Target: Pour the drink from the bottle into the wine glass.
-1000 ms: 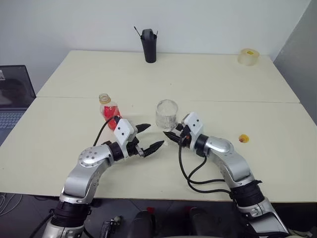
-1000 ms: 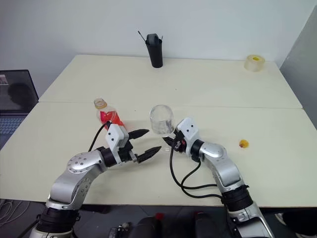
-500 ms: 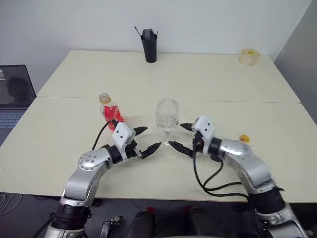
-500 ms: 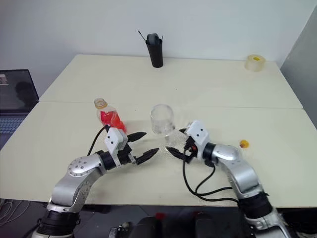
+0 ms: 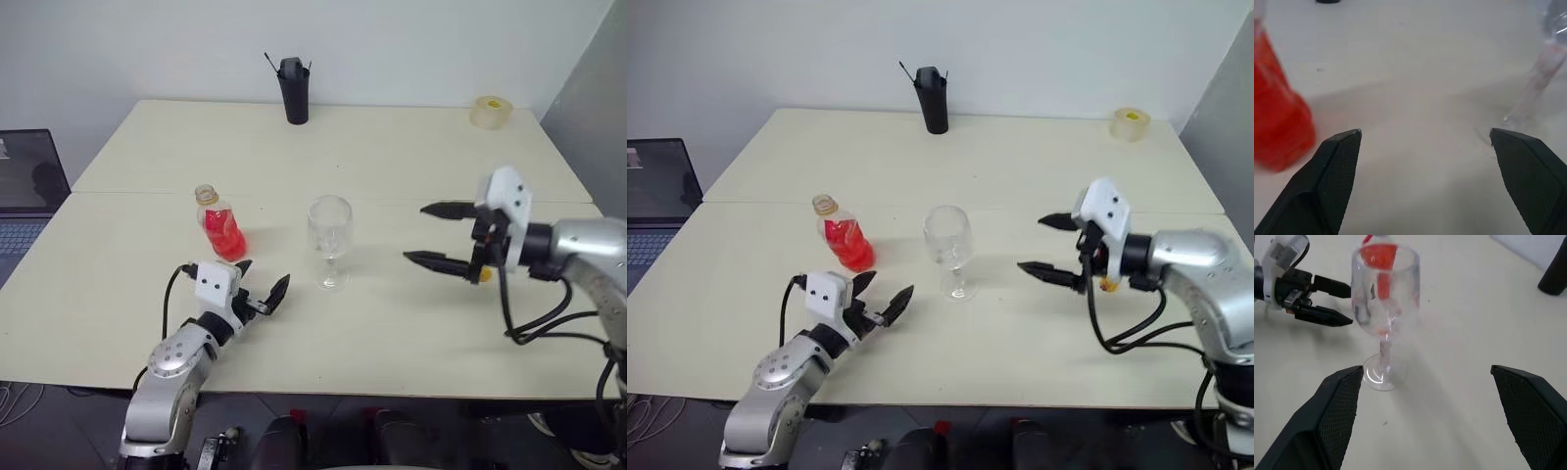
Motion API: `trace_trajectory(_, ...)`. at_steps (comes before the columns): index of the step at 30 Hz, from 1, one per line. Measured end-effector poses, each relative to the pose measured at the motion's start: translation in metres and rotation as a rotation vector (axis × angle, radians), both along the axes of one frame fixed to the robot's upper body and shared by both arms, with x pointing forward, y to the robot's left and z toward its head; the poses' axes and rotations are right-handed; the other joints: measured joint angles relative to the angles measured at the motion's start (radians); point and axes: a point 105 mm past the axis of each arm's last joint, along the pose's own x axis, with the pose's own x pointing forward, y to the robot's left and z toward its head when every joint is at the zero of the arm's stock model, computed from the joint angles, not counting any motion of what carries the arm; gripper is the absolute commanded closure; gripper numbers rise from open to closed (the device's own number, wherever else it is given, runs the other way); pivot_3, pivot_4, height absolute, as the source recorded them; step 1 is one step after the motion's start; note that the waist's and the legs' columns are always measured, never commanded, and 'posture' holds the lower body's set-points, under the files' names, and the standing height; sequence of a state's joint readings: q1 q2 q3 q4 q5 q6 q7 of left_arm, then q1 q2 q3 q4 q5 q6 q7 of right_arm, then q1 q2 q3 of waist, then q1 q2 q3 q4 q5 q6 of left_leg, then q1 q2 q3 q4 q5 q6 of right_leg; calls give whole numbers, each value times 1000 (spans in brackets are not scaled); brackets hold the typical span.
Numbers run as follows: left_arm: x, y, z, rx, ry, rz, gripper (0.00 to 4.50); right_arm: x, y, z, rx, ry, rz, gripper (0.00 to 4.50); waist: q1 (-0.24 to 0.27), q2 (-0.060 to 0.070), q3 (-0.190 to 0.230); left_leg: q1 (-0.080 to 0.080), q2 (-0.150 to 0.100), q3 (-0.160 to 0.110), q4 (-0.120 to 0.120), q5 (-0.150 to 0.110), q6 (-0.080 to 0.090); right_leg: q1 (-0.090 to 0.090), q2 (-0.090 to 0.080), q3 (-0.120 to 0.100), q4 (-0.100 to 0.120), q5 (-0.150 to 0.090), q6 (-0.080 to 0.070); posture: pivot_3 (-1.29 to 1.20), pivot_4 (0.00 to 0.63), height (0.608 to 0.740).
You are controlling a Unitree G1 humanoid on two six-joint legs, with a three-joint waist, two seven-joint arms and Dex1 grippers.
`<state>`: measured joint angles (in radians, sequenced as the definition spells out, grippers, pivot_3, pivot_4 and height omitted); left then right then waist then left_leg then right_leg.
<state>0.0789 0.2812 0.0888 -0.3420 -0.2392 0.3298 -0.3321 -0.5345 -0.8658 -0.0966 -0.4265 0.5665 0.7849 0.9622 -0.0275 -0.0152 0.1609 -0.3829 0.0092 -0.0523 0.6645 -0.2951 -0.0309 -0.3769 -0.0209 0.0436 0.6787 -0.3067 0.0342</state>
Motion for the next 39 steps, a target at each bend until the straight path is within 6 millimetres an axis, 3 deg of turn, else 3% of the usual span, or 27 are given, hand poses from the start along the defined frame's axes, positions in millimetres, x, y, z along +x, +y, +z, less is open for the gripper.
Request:
trace_trajectory(4,0,16,1,40,-42,155,0,-6,8,12,13,-6,62,39,1,0,0,0,0,0,0,0,0,0,0,0,0,0,0,0,150,740)
trace_trajectory(11,6,35,4,87,-93,311,0,-10,15,8,1,21,99,39,5,-1,1,0,0,0,0,0,0,0,-1,-1,0,0,0,0,150,740)
trace_trajectory(16,16,55,20,89,-151,404,0,-3,16,18,-4,-22,75,39,4,-1,1,-1,0,1,0,0,0,0,-1,-1,0,0,0,0,150,740)
trace_trajectory(24,31,41,21,77,-151,355,0,-1,23,11,-15,-10,83,39,6,-1,1,-1,0,0,0,0,0,-1,-1,-1,0,0,0,0,150,740)
trace_trajectory(34,52,32,35,71,-172,319,0,0,25,11,-19,-15,80,39,7,-2,1,-1,0,0,0,0,0,-1,-1,-1,0,0,0,0,150,740)
trace_trajectory(39,61,33,32,66,-143,328,0,2,24,11,-22,-23,61,39,6,-2,1,-1,-1,0,0,0,0,-1,-1,-1,0,0,0,0,150,740)
